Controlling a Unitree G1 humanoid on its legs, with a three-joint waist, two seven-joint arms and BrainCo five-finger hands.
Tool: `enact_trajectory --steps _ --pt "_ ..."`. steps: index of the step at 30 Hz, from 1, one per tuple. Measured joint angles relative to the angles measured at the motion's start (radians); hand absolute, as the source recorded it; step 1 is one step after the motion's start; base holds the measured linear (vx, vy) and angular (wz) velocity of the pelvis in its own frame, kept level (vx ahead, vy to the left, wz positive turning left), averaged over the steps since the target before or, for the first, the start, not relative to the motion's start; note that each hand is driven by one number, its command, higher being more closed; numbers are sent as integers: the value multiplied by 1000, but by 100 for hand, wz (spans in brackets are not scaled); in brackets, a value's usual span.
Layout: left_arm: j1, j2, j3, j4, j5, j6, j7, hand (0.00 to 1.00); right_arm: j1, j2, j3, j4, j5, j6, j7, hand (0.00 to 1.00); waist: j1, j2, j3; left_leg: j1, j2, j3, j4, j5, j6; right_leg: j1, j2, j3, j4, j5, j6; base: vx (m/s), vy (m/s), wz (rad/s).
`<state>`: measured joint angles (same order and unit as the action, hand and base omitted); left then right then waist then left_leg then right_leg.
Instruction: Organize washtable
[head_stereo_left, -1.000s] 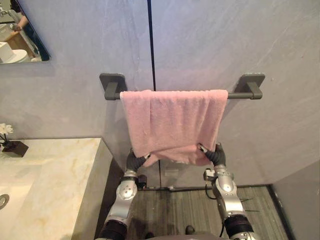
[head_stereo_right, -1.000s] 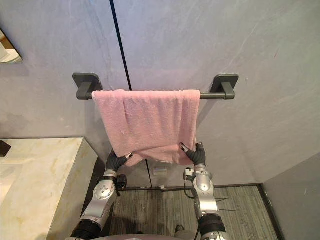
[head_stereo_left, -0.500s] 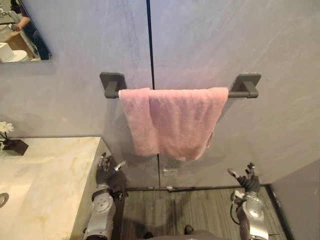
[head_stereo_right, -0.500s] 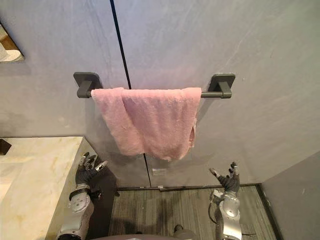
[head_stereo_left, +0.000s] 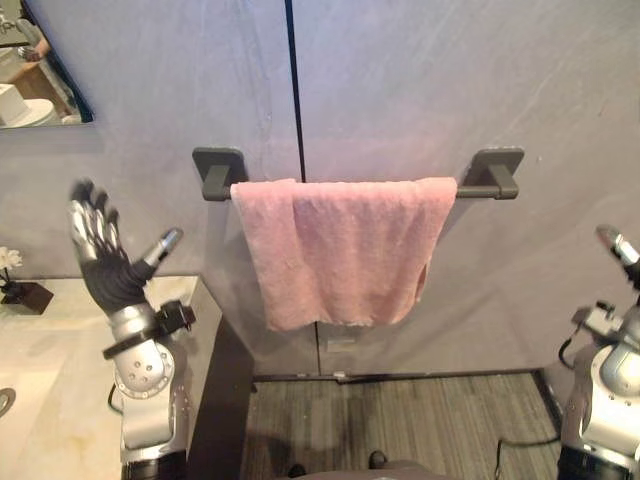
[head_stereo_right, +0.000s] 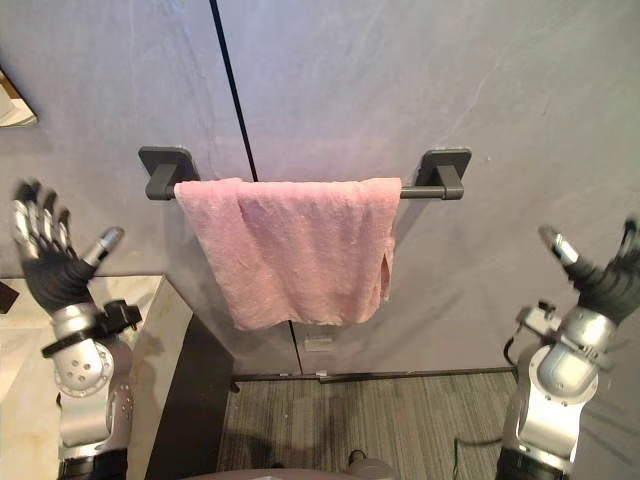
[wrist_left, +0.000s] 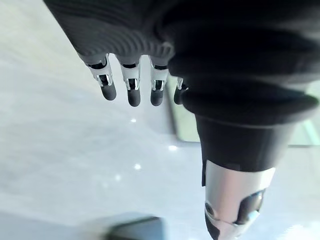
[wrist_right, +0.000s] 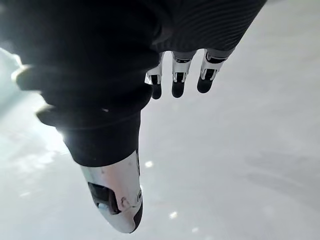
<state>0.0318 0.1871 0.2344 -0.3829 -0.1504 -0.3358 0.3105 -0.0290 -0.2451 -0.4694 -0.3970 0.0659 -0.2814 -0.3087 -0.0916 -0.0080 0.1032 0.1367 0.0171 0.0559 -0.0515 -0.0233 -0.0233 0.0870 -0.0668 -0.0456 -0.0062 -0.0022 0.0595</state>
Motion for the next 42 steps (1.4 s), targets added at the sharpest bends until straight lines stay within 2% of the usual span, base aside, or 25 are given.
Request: enact_trajectory --steps 3,5,7,8,9,12,16,17,22,26,29,31,34,40,42 --pt "-44 83 -105 -71 -46 -44 -17 0 -87 -100 163 -98 1 -51 17 0 3 2 -15 0 0 0 0 0 0 0 0 0 0 0 0 -24 -13 0" --pt "-72 125 -195 -75 -76 -47 -44 0 -134 -141 278 -105 5 -70 42 0 7 2 -23 1 -1 0 0 0 0 1 0 0 1 0 0 -39 -18 -1" --pt "-119 173 -343 -73 -133 -46 -111 0 -200 -189 454 -103 47 -84 102 0 16 3 -32 1 -1 0 0 0 1 0 1 1 2 0 0 -51 -19 -2" --pt "-131 183 -381 -68 -152 -47 -129 0 -214 -199 502 -103 60 -87 117 0 18 4 -35 1 -1 0 0 0 1 0 1 1 3 0 0 -44 -20 0" --pt "-157 198 -454 -41 -189 -45 -182 0 -244 -215 597 -99 107 -88 165 0 21 7 -40 1 -2 0 0 0 1 0 1 1 4 0 0 -31 -16 0" --pt "-182 224 -567 54 -244 -38 -258 0 -282 -251 751 -85 178 -86 251 0 24 9 -42 1 -3 0 0 1 1 -1 3 1 4 0 0 -11 -6 0" --pt "-199 259 -656 122 -274 -29 -331 0 -290 -313 884 -7 250 -76 337 0 28 4 -45 1 -4 0 -1 1 2 -1 3 2 4 0 0 0 0 0" --pt "-202 272 -684 147 -273 -14 -346 0 -290 -329 923 22 257 -61 356 0 28 4 -45 1 -5 1 -2 1 2 -2 3 3 4 0 0 0 0 0" --pt "-197 268 -702 253 -230 -6 -354 0 -255 -353 954 122 275 -58 401 0 29 4 -45 -1 -6 2 -2 1 2 -5 2 6 4 0 1 0 0 0" --pt "-192 236 -707 383 -123 66 -351 0 -216 -341 1003 249 164 -6 422 0 29 5 -44 -6 -6 3 -5 3 5 -12 1 13 3 2 2 0 0 0" --pt "-158 193 -703 449 -41 84 -345 0 -157 -279 997 298 83 13 421 0 27 4 -43 -19 -5 3 -4 4 5 -23 -3 18 0 4 -1 0 0 0" --pt "-157 147 -693 510 17 101 -322 0 -136 -217 980 356 35 22 419 0 26 4 -43 -19 -4 4 -2 4 5 -21 -3 17 -2 4 -1 0 0 0" --pt "-152 110 -669 533 95 113 -283 0 -125 -169 966 384 -25 24 399 0 24 4 -42 -18 -3 3 0 4 5 -19 -2 17 -2 4 -1 0 0 0" --pt "-151 62 -611 588 175 113 -249 0 -76 -102 887 428 -74 29 378 0 23 0 -39 -16 -2 0 6 3 5 -13 -2 16 -2 5 -3 0 0 0" --pt "-147 47 -575 590 209 113 -226 0 -44 -81 821 449 -90 36 360 0 23 -4 -34 -15 -2 -1 9 3 5 -9 -2 16 -2 6 -3 0 0 0"
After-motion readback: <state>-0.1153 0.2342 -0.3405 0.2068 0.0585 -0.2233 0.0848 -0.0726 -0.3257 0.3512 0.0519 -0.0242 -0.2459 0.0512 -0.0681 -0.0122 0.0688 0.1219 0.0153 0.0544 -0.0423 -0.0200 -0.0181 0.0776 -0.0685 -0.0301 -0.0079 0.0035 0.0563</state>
